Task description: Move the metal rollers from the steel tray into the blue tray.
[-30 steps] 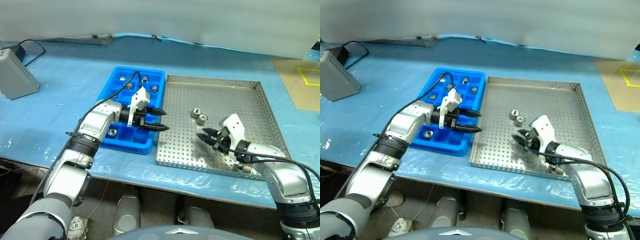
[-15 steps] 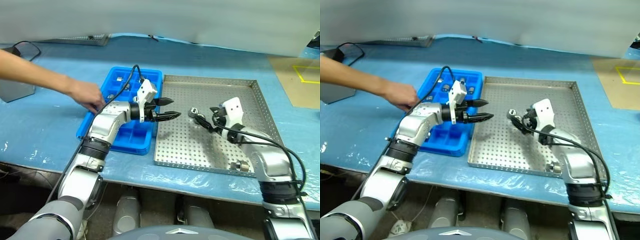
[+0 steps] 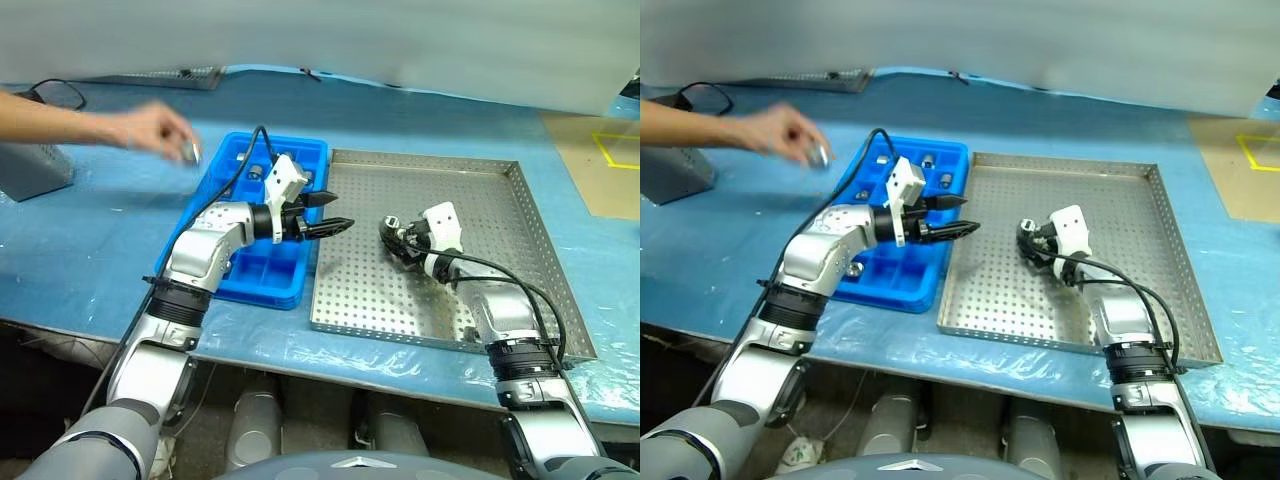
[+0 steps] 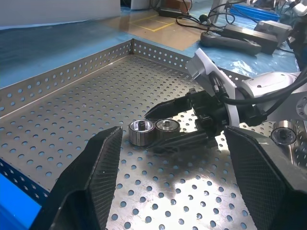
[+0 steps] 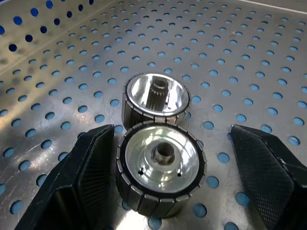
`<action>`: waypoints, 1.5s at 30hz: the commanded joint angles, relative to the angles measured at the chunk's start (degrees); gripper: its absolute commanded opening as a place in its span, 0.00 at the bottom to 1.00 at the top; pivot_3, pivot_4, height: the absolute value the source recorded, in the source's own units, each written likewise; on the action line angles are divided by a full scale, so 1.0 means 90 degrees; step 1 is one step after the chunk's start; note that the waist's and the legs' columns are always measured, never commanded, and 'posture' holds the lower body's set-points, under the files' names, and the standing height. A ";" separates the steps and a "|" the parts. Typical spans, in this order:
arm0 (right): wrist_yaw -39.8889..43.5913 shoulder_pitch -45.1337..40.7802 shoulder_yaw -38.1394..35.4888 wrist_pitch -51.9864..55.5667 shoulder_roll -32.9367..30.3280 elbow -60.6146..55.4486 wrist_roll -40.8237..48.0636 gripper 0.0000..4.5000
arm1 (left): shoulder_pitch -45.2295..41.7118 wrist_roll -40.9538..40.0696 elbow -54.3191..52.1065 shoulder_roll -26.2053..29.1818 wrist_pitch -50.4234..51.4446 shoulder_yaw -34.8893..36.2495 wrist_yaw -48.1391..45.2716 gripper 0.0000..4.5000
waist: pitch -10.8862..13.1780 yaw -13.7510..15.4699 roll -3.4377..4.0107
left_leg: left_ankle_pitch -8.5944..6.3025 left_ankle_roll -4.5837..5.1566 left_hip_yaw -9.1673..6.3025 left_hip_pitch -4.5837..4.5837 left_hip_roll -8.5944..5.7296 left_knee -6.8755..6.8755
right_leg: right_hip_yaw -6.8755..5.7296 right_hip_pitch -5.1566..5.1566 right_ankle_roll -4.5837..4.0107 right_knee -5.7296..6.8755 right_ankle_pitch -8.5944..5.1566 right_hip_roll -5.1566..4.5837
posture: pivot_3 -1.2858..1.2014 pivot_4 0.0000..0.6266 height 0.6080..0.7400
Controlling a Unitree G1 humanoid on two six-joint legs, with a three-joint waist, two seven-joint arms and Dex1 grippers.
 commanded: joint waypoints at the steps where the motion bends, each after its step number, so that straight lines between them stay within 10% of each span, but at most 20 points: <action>1: 0.0192 -0.0016 -0.0018 -0.0206 0.0016 -0.0244 0.0076 0.76 | -0.0026 -0.0048 -0.0243 0.0046 -0.0079 0.0057 0.0005 0.80 | 0.0000 -0.0002 0.0000 | 0.0000 0.0000 0.0000 0.0000 0.0000 0.0000 | 0.0000 0.0000 0.0000 0.0000 0.0000 0.0000 | 0.54 0.24 1.00; 7: 0.0410 0.0196 0.0030 0.0016 -0.0098 -0.0753 0.0103 0.39 | -0.0082 0.0009 -0.0090 0.0045 -0.0160 0.0055 0.0003 0.80 | 0.0000 0.0001 0.0000 | -0.0001 0.0002 0.0000 -0.0001 0.0000 -0.0001 | 0.0000 -0.0001 0.0000 -0.0002 0.0000 0.0001 | 0.54 0.24 1.00; 29: 0.0791 0.0844 -0.1980 0.4329 -0.1091 -0.4890 0.5199 0.38 | -0.0665 0.0379 0.0827 -0.0164 -0.2005 -0.0392 -0.1084 0.80 | 0.0000 0.0040 0.0000 | -0.0003 0.0004 0.0000 -0.0004 -0.0002 -0.0013 | -0.0003 0.0002 0.0006 -0.0025 -0.0001 0.0000 | 0.53 0.24 1.00; 45: 0.0302 0.1006 -0.1125 0.4166 -0.1142 -0.4799 0.5106 0.38 | -0.1294 0.0567 0.1707 -0.0775 -0.2936 -0.0582 -0.2010 0.80 | 0.0000 0.0041 0.0001 | -0.0002 0.0002 -0.0002 -0.0017 -0.0004 -0.0024 | -0.0015 0.0004 0.0009 -0.0054 0.0001 -0.0001 | 0.52 0.24 1.00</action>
